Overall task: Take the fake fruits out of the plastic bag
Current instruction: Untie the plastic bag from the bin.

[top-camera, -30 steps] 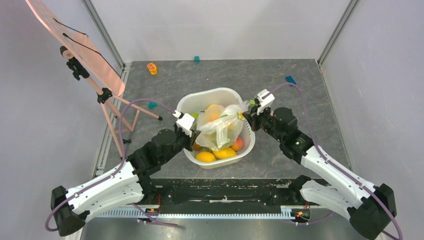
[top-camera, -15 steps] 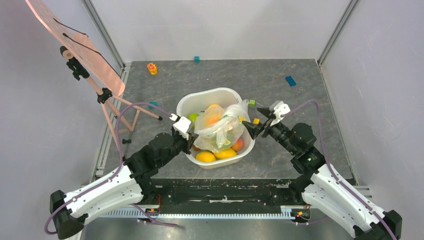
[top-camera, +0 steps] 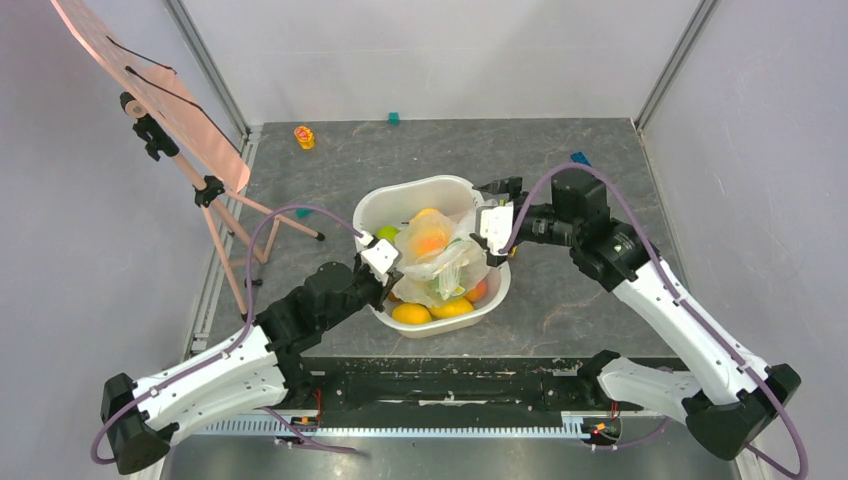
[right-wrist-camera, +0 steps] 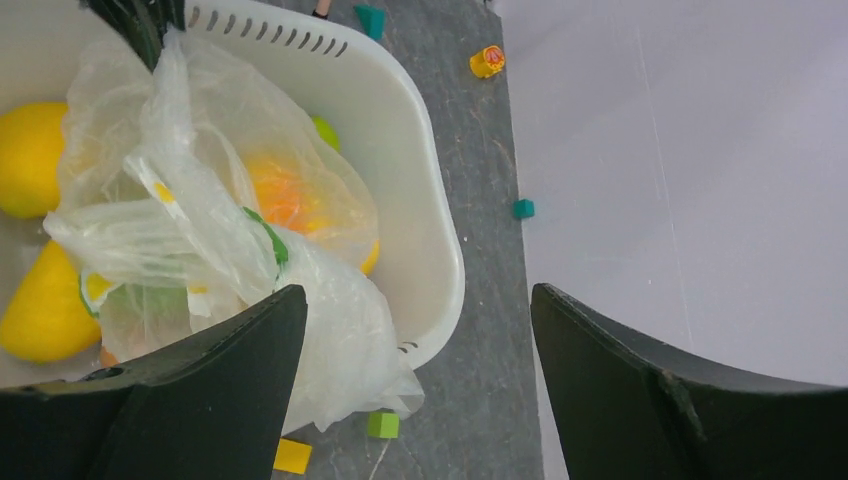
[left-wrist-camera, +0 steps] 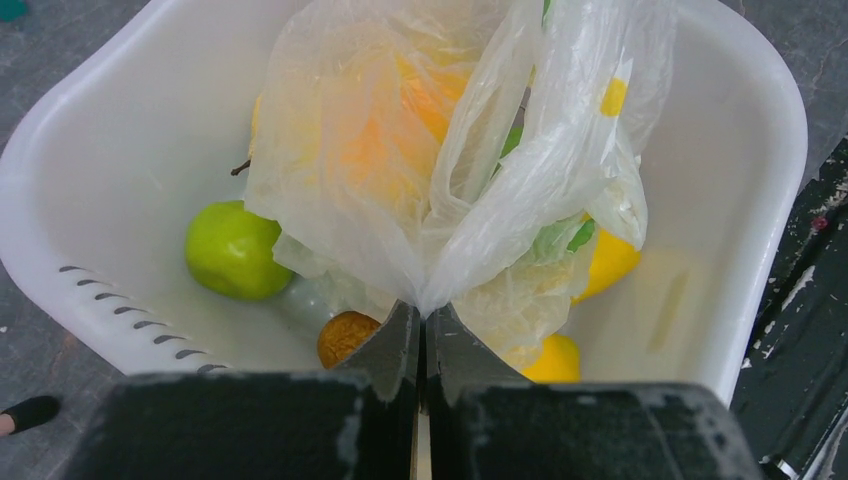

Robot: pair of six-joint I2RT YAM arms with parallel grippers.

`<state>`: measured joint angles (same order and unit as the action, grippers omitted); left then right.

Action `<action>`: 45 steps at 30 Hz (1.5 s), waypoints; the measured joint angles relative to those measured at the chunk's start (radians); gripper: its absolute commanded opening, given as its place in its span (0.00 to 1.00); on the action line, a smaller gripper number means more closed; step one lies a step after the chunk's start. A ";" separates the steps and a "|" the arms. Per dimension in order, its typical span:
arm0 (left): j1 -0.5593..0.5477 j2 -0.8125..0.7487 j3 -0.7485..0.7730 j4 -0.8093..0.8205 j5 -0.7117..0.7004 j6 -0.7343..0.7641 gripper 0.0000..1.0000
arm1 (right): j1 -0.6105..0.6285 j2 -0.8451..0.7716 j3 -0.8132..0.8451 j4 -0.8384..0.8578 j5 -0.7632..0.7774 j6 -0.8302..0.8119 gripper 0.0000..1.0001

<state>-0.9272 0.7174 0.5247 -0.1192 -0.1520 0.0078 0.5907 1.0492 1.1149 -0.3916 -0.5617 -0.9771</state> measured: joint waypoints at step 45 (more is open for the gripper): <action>0.000 -0.094 0.003 -0.060 -0.188 -0.063 0.18 | 0.053 -0.298 -0.502 0.511 0.558 0.740 0.00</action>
<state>-0.9272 0.6231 0.5278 -0.1791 -0.3405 -0.0547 0.6441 0.7509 0.6128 0.1196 -0.0036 -0.2371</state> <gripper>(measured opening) 0.043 0.010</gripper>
